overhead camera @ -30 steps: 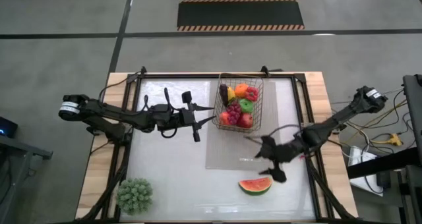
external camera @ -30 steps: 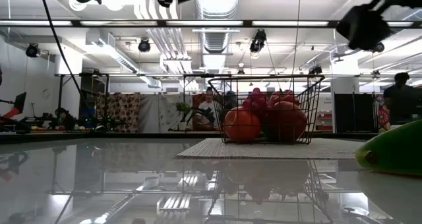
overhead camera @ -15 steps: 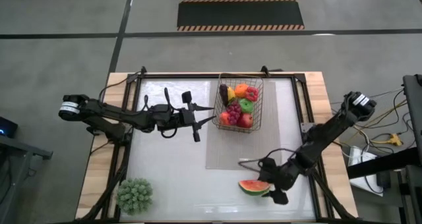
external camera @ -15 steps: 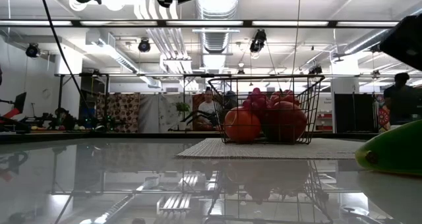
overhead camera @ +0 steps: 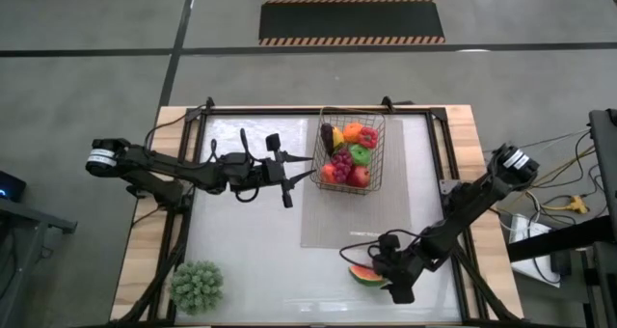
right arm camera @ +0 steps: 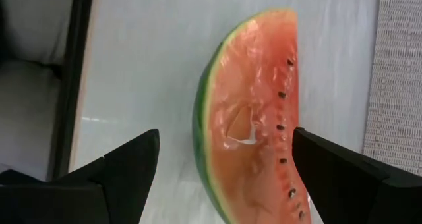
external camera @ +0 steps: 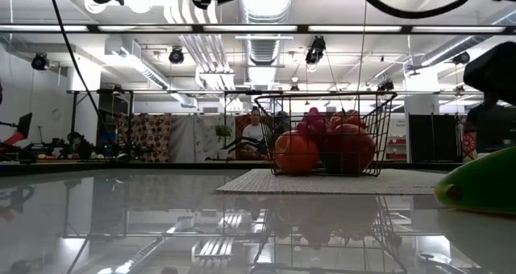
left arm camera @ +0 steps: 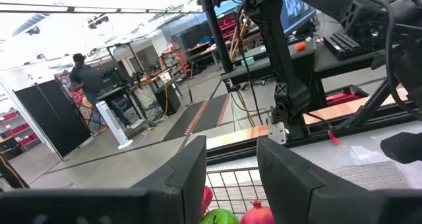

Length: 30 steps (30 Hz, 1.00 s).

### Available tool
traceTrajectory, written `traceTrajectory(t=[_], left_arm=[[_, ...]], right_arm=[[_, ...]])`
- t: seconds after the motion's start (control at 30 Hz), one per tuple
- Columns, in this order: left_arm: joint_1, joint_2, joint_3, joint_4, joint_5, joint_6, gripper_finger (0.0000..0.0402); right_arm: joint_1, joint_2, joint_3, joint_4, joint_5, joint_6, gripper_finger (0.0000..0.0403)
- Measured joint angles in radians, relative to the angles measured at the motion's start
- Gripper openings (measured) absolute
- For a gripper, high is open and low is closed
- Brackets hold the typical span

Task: Build produce basket
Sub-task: Put the watermelon into the wire basket

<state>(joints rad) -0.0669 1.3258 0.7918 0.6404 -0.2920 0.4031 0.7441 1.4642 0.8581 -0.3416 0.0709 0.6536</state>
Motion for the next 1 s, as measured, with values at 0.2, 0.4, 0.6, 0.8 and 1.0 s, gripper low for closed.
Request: traceTrajectory(t=[0.2, 0.4, 0.6, 0.8, 1.0], left_arm=[[0.0, 0.0, 0.0, 0.005, 0.0, 0.001, 0.0118], [0.0, 0.0, 0.0, 0.007, 0.0, 0.006, 0.0118], [0.0, 0.0, 0.0, 0.006, 0.0, 0.006, 0.0118], [0.0, 0.0, 0.0, 0.006, 0.0, 0.006, 0.0118], [0.0, 0.0, 0.0, 0.006, 0.0, 0.006, 0.0118]], right_arm=[[0.0, 0.038, 0.0, -0.003, 0.0, -0.039, 0.0327], [0.0, 0.043, 0.0, 0.0, -0.001, -0.065, 0.0326], [0.0, 0.043, 0.0, 0.002, -0.002, -0.071, 0.0268], [0.0, 0.043, 0.0, 0.006, -0.003, -0.071, 0.0167], [0.0, 0.043, 0.001, 0.014, -0.023, -0.072, 0.0091]])
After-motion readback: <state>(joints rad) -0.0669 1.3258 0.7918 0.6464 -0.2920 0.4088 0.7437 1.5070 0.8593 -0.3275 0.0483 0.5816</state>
